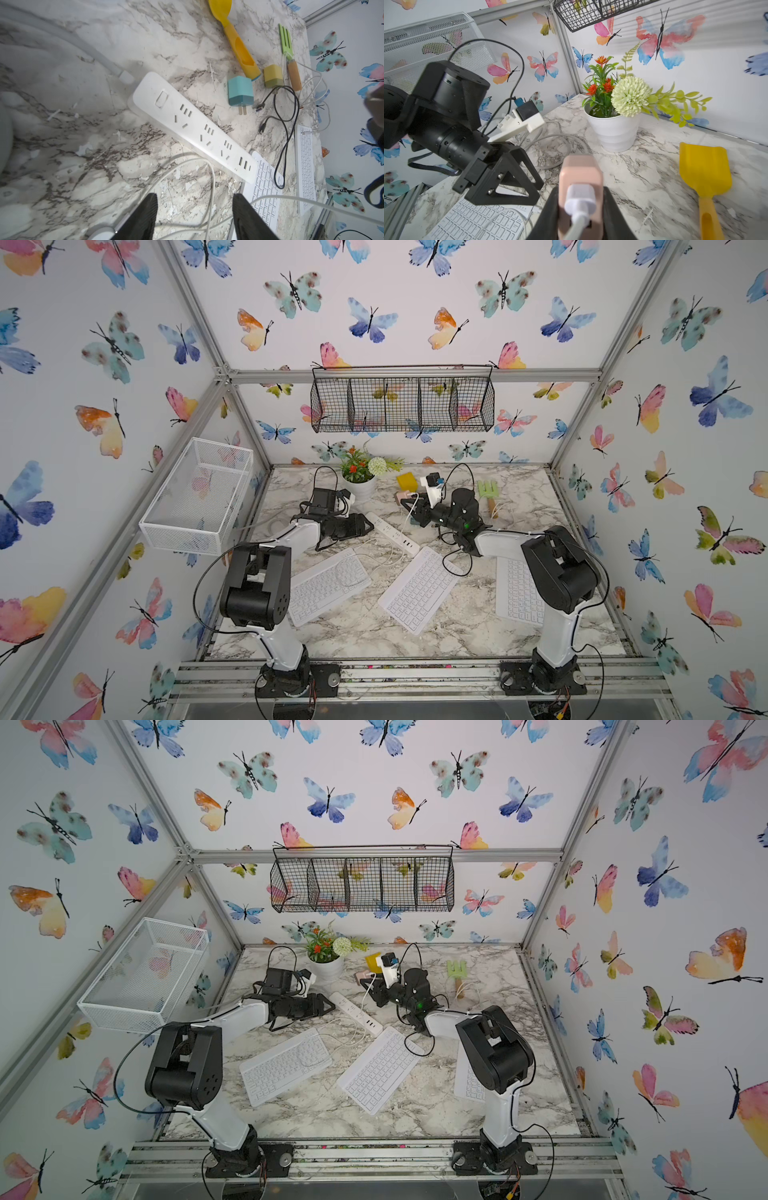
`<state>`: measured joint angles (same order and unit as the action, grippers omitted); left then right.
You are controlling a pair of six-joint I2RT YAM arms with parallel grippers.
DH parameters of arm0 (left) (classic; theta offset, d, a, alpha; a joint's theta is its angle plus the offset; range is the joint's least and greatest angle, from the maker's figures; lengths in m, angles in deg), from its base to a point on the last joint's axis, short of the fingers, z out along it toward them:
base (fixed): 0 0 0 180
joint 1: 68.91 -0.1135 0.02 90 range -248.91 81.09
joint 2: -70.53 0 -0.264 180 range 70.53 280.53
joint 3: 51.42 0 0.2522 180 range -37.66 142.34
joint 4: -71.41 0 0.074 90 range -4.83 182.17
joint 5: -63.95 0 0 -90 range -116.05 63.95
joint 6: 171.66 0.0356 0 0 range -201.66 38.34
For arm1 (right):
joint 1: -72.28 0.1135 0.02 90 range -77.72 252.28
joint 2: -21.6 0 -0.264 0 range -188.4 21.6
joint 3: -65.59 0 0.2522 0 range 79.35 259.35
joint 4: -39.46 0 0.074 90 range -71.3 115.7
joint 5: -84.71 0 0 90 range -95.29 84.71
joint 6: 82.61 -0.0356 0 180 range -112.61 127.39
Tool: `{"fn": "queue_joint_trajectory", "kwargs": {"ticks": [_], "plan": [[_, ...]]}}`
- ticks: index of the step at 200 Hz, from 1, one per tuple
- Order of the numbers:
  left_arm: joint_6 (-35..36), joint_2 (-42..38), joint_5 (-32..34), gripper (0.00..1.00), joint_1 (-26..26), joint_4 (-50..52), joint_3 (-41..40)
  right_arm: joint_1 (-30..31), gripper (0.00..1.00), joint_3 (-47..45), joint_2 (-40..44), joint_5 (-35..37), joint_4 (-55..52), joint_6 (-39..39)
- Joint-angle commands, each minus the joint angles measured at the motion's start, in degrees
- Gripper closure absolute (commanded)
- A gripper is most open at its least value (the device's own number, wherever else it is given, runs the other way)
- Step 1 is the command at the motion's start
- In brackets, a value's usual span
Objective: Unplug the wireless keyboard
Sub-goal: Remove the power cord from the plug.
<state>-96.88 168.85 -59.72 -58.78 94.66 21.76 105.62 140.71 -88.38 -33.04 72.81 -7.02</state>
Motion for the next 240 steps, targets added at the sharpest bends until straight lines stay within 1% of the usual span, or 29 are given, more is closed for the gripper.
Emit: {"fn": "queue_joint_trajectory", "kwargs": {"ticks": [1,22,48,69,84,116,140,151,162,193,218,240], "plan": [[3.3,-4.6,-6.1,0.38,0.2,-2.4,-0.3,0.5,0.86,-0.8,2.2,-3.0,-0.4,1.7],[8.3,-7.2,-8.1,0.37,0.1,-1.1,0.8,0.2,0.86,-2.9,2.9,-7.2,-2.5,4.7],[15.7,-10.7,-9.8,0.36,0.0,1.7,2.0,-0.8,0.86,-4.6,3.4,-10.9,-4.2,6.4],[21.8,-12.4,-10.3,0.34,-0.1,2.5,2.1,-0.9,0.86,-3.5,3.2,-15.1,-9.6,10.8],[28.4,-12.7,-11.7,0.34,0.3,3.7,2.1,-0.9,0.86,-2.1,2.8,-17.9,-14.2,14.2],[42.2,-12.8,-11.6,0.35,3.5,7.1,1.4,-0.9,0.84,1.2,1.8,-23.8,-25.2,22.7],[50.2,-10.6,-10.2,0.35,6.0,12.7,2.8,-0.9,0.82,3.6,1.4,-26.6,-32.9,28.9],[52.9,-9.4,-8.1,0.35,7.4,15.4,3.8,-0.9,0.82,4.1,1.5,-27.3,-34.7,30.4],[56.0,-8.6,-7.8,0.36,8.4,17.4,4.4,-0.9,0.81,4.4,1.5,-28.0,-36.3,31.9],[60.2,-7.3,-5.6,0.37,10.3,19.0,5.6,-0.8,0.82,6.7,1.5,-28.4,-43.1,37.0],[62.0,-3.8,-5.5,0.39,11.7,23.1,9.6,-0.8,0.81,7.9,1.5,-27.9,-47.2,40.1],[62.9,-0.7,-3.0,0.41,13.2,25.6,11.8,-0.8,0.82,8.7,1.6,-28.4,-49.8,41.8]]}}
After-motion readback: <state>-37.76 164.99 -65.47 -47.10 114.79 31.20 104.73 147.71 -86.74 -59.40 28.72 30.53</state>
